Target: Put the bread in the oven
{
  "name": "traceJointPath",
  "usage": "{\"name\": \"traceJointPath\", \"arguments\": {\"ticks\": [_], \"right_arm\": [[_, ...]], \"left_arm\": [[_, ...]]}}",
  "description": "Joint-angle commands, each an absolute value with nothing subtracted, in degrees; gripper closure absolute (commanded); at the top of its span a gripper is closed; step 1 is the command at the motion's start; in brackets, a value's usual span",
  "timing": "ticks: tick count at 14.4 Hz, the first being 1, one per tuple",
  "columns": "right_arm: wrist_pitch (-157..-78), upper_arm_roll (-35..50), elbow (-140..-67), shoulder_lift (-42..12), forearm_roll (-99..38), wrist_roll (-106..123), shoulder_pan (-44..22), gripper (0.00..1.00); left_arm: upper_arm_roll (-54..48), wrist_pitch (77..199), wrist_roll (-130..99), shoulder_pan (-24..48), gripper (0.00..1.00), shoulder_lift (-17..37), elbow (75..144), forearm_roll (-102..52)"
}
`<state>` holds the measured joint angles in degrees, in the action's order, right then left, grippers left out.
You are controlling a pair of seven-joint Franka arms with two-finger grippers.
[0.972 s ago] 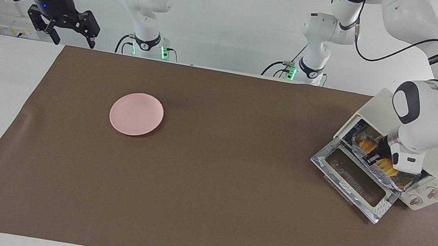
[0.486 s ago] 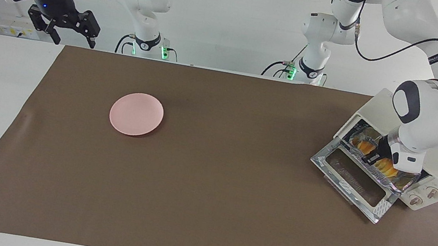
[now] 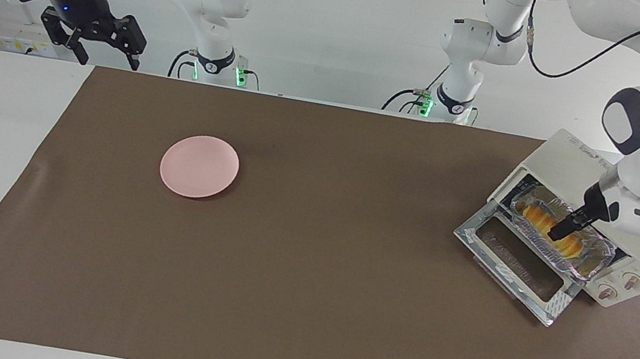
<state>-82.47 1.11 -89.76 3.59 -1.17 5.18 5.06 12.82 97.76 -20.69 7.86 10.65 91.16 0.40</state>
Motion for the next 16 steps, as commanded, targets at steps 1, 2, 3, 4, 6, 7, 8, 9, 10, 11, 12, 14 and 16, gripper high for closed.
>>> {"name": "traceJointPath", "arguments": {"ticks": [1,2,3,4,6,7,8,9,10,11,12,14,16], "right_arm": [[-82.0,1.4,-90.5,4.6,-1.6,5.1,5.4,0.0],[-82.0,1.4,-90.5,4.6,-1.6,5.2,5.4,0.0],[-82.0,1.4,-90.5,4.6,-1.6,5.1,5.4,0.0],[-81.9,1.4,-90.5,4.6,-1.6,5.2,5.4,0.0],[-82.0,1.4,-90.5,4.6,-1.6,5.2,5.4,0.0],[-82.0,1.4,-90.5,4.6,-1.6,5.1,5.4,0.0],[-82.0,1.4,-90.5,4.6,-1.6,5.1,5.4,0.0],[-82.0,1.4,-90.5,4.6,-1.6,5.1,5.4,0.0],[-82.0,1.4,-90.5,4.6,-1.6,5.2,5.4,0.0],[-82.0,1.4,-90.5,4.5,-1.6,5.2,5.4,0.0],[-82.0,1.4,-90.5,4.6,-1.6,5.1,5.4,0.0],[-82.0,1.4,-90.5,4.6,-1.6,5.1,5.4,0.0],[-82.0,1.4,-90.5,4.5,-1.6,5.1,5.4,0.0]], "left_arm": [[12.7,92.4,-12.3,8.0,0.0,4.2,91.1,1.5],[12.3,90.5,-9.7,8.3,0.0,3.1,91.0,1.8],[12.0,89.0,-6.5,8.3,0.0,2.6,90.8,2.0],[11.9,87.4,-4.3,8.3,0.0,1.9,90.7,1.8],[10.0,84.2,-1.3,7.5,0.0,-1.5,90.6,1.6],[6.5,82.7,-0.1,4.4,0.0,-3.4,90.8,1.4],[0.8,80.6,0.8,-1.4,0.0,-3.4,90.6,1.5],[-5.5,80.8,1.1,-6.5,0.0,-3.7,91.0,1.2],[-8.1,81.3,0.4,-8.6,0.0,-4.1,92.2,1.1],[-8.4,81.6,-0.1,-8.4,0.0,-4.7,93.5,1.0],[-8.5,81.7,-0.1,-7.6,0.0,-5.2,94.0,0.9],[-8.4,83.5,-1.4,-7.5,0.0,-4.7,93.8,1.0],[-7.7,82.6,-1.3,-6.9,0.0,-2.7,92.0,-0.7]]}}
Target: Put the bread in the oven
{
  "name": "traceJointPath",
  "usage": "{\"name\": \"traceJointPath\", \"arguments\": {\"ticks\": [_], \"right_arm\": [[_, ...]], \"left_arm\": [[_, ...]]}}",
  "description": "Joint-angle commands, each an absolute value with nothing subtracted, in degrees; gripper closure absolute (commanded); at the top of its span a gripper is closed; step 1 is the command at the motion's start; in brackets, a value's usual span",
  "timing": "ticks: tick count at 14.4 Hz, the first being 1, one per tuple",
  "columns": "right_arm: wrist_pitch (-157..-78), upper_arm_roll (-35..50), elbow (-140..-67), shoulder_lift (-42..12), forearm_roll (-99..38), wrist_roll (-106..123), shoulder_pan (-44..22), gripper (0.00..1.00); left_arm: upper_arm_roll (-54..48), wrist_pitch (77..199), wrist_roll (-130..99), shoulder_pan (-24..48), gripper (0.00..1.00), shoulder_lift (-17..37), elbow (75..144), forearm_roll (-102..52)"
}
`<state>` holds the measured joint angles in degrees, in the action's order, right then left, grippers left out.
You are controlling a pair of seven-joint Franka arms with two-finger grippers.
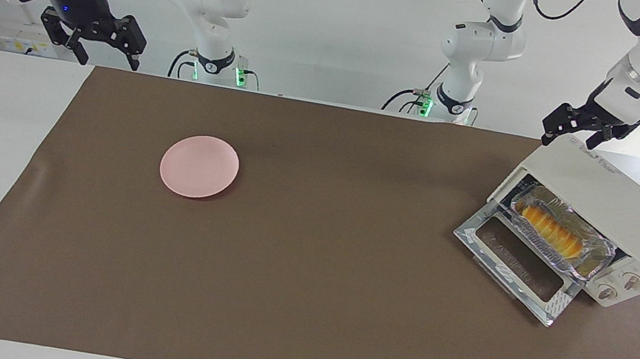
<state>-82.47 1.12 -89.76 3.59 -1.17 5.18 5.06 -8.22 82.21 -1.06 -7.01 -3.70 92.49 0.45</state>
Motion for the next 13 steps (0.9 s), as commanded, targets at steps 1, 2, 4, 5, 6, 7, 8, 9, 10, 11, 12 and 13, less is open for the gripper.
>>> {"name": "traceJointPath", "arguments": {"ticks": [1,2,4,5,6,7,8,9,10,11,12,13], "right_arm": [[-82.0,1.4,-90.5,4.6,-1.6,5.1,5.4,0.0],[-81.9,1.4,-90.5,4.5,-1.6,5.1,5.4,0.0],[-81.9,1.4,-90.5,4.6,-1.6,5.1,5.4,0.0],[-81.9,1.4,-90.5,4.6,-1.6,5.1,5.4,0.0],[-82.0,1.4,-90.5,4.6,-1.6,5.1,5.4,0.0],[-81.9,1.4,-90.5,4.6,-1.6,5.1,5.4,0.0],[-82.0,1.4,-90.5,4.6,-1.6,5.2,5.4,0.0],[-82.0,1.4,-90.5,4.5,-1.6,5.2,5.4,0.0],[-81.9,1.4,-90.5,4.6,-1.6,5.2,5.4,0.0],[-82.0,1.4,-90.5,4.6,-1.6,5.1,5.4,0.0],[-82.0,1.4,-90.5,4.6,-1.6,5.1,5.4,0.0],[-81.9,1.4,-90.5,4.6,-1.6,5.2,5.4,0.0]], "left_arm": [[-5.8,80.8,-1.4,-4.9,0.0,-1.9,90.3,-1.7],[-1.7,80.1,-1.4,0.0,0.0,-1.7,89.9,-1.7],[1.2,80.2,-1.6,3.5,0.0,-2.2,90.3,-1.7],[-0.1,80.7,-1.6,2.8,0.0,-2.2,90.3,-1.7],[-1.4,80.3,-1.7,2.3,0.0,-1.8,89.8,-1.4],[-1.9,80.1,-1.7,2.1,0.0,-1.6,89.2,-1.2],[-2.1,81.4,-1.4,1.7,0.0,-1.5,88.8,-1.5],[-2.1,83.6,-1.3,1.5,0.0,-1.6,89.9,-1.6],[-2.1,84.6,-1.5,1.6,0.0,-1.9,92.3,-1.6],[-2.2,84.7,-1.5,1.6,0.0,-2.4,93.7,-1.6],[-2.2,83.9,-1.5,1.6,0.0,-2.1,92.4,-1.6],[-2.2,82.9,-1.5,1.7,0.0,-1.6,90.8,-1.6]]}}
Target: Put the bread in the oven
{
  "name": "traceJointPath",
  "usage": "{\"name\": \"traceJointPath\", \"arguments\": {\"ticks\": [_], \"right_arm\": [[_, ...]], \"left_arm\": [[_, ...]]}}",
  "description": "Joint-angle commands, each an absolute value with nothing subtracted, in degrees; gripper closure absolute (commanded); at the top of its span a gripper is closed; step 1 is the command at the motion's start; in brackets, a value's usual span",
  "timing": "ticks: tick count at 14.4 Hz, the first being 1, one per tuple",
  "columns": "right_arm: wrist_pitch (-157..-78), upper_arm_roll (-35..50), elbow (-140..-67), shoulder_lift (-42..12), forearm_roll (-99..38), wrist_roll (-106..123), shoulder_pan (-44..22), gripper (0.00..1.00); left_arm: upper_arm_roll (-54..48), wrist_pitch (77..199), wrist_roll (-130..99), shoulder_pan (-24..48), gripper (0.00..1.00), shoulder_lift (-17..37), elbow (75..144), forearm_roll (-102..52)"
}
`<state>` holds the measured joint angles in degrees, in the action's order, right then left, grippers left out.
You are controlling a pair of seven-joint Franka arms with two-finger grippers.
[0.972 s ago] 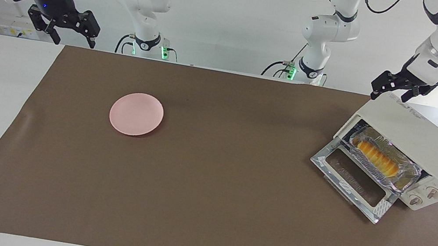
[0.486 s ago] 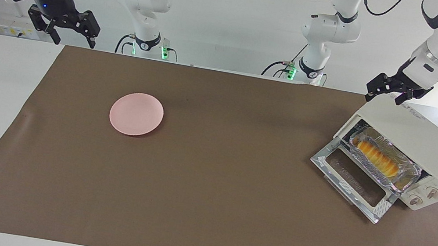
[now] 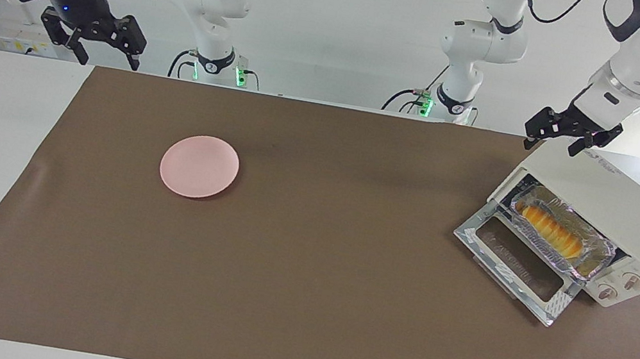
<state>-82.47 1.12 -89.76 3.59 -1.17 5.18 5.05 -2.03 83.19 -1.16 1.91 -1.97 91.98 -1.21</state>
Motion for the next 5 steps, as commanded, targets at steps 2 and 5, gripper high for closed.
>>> {"name": "traceJointPath", "arguments": {"ticks": [2,5], "right_arm": [[-82.0,1.4,-90.5,4.6,-1.6,5.1,5.4,0.0],[-82.0,1.4,-90.5,4.6,-1.6,5.2,5.4,0.0]], "left_arm": [[-2.2,83.1,-1.6,1.6,0.0,-1.5,90.1,-1.9],[-2.2,83.1,-1.6,1.6,0.0,-1.5,90.2,-1.9]]}}
